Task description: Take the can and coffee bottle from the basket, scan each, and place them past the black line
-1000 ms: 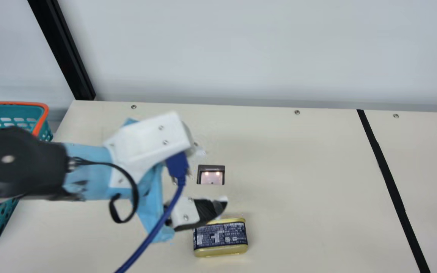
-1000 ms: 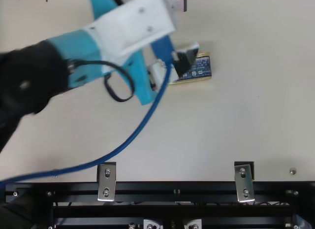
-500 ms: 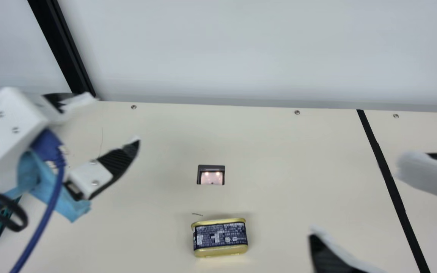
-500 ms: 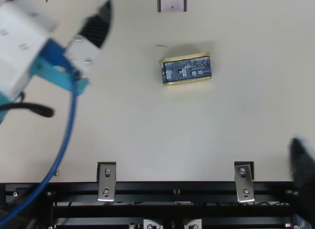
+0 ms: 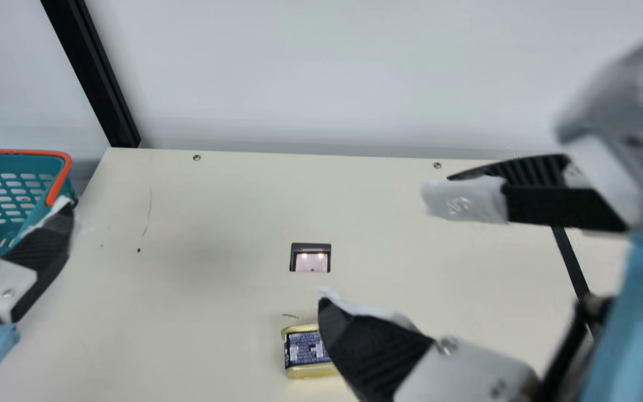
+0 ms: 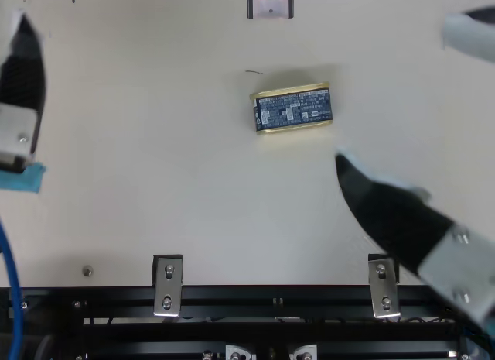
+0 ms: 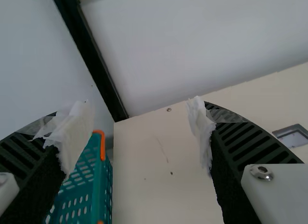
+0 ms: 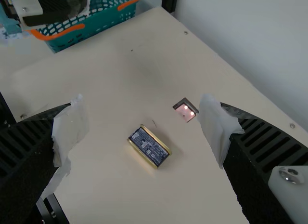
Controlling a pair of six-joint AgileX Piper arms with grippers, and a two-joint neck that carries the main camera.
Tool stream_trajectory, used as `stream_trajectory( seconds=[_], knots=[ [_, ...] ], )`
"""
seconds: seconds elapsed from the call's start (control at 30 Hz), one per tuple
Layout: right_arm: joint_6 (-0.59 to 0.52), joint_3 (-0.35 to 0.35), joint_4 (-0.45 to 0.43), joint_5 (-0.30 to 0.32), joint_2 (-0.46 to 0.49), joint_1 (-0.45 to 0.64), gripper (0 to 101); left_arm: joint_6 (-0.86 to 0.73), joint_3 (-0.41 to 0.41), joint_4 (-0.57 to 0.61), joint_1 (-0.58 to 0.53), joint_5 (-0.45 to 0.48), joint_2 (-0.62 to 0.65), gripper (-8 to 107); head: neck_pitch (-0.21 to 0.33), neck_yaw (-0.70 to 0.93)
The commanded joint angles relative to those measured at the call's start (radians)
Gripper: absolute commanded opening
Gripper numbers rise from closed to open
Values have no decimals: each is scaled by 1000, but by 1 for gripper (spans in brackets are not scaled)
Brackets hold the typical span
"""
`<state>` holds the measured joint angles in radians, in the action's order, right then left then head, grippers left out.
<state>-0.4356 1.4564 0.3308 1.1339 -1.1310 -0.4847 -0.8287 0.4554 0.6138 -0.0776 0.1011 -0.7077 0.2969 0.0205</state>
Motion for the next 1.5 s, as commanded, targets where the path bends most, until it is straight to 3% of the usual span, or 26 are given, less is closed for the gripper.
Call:
stream_trajectory(
  seconds=[0.0, 0.07, 0.1, 0.43, 0.67, 1.03, 1.47],
  knots=[
    [-164, 46, 79, 48, -86, 56, 101, 77, -48, 8, 26, 2, 68, 90, 3, -3],
    [-227, 79, 106, 86, -137, 84, 101, 123, -80, 15, 57, 6, 104, 90, 3, -3],
    [-253, 79, 111, 86, -161, 85, 101, 69, -51, 9, 35, 3, 63, 90, 3, -3],
    [-451, 64, 96, 86, -355, 50, 101, 121, -81, 14, 57, 5, 105, 90, 3, -3],
    [-544, 78, 40, 86, -458, 23, 101, 121, -81, 14, 57, 5, 105, 90, 3, -3],
    [-608, 148, -84, 86, -584, -26, 101, 121, -81, 14, 57, 5, 105, 90, 3, -3],
    [-604, 132, -206, 86, -664, -78, 101, 121, -81, 14, 57, 5, 105, 90, 3, -3]
  ],
)
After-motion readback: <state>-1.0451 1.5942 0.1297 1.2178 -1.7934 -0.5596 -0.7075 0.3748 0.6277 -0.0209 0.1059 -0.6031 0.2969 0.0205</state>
